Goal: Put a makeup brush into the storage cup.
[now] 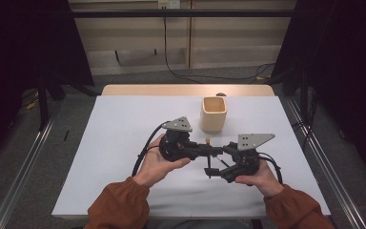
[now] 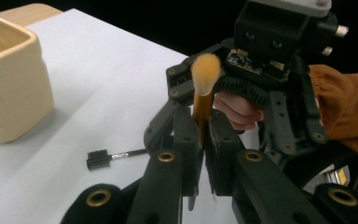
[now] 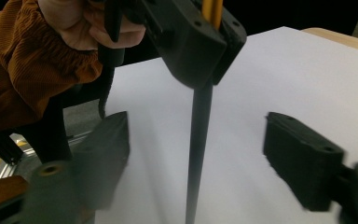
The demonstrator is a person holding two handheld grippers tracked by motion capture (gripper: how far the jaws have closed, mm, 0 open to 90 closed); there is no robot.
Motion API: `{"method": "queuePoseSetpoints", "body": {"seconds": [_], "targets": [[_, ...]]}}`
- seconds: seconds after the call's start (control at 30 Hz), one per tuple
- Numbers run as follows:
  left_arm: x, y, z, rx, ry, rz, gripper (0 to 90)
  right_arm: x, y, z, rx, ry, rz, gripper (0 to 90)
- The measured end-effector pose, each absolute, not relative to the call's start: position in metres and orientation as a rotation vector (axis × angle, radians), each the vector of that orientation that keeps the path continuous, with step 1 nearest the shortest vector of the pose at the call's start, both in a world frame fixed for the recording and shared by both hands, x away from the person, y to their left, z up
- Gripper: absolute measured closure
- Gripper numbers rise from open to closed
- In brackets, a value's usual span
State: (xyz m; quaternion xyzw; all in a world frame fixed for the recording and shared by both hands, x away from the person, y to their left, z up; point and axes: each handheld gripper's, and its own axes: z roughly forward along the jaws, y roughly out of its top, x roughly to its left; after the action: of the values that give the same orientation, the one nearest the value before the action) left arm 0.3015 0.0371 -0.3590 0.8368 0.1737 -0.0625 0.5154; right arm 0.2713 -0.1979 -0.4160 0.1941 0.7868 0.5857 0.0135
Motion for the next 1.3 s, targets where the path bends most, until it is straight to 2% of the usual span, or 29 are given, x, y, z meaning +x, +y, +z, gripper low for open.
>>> {"method": "queuePoseSetpoints", "body": {"seconds": [0.1,0.23,0.5,0.93,1.1,1.3], "targets": [[0.302,0.036,-0.360,2.003,0.418,-0.153,84.3,0.272,-0.199,-0.416,0.607,2.454,1.832,44.4],[0.303,0.038,-0.361,2.002,0.428,-0.152,84.3,0.274,-0.200,-0.418,0.617,2.460,1.846,63.5],[0.302,0.039,-0.365,1.992,0.432,-0.158,84.3,0.275,-0.201,-0.419,0.621,2.451,1.874,81.8],[0.302,0.040,-0.366,1.964,0.428,-0.154,82.4,0.275,-0.203,-0.418,0.624,2.434,1.871,83.4],[0.303,0.045,-0.363,1.941,0.433,-0.144,73.9,0.275,-0.201,-0.418,0.625,2.436,1.872,83.4],[0.302,0.048,-0.364,1.927,0.443,-0.081,54.2,0.276,-0.203,-0.418,0.635,2.428,1.870,83.4]]}}
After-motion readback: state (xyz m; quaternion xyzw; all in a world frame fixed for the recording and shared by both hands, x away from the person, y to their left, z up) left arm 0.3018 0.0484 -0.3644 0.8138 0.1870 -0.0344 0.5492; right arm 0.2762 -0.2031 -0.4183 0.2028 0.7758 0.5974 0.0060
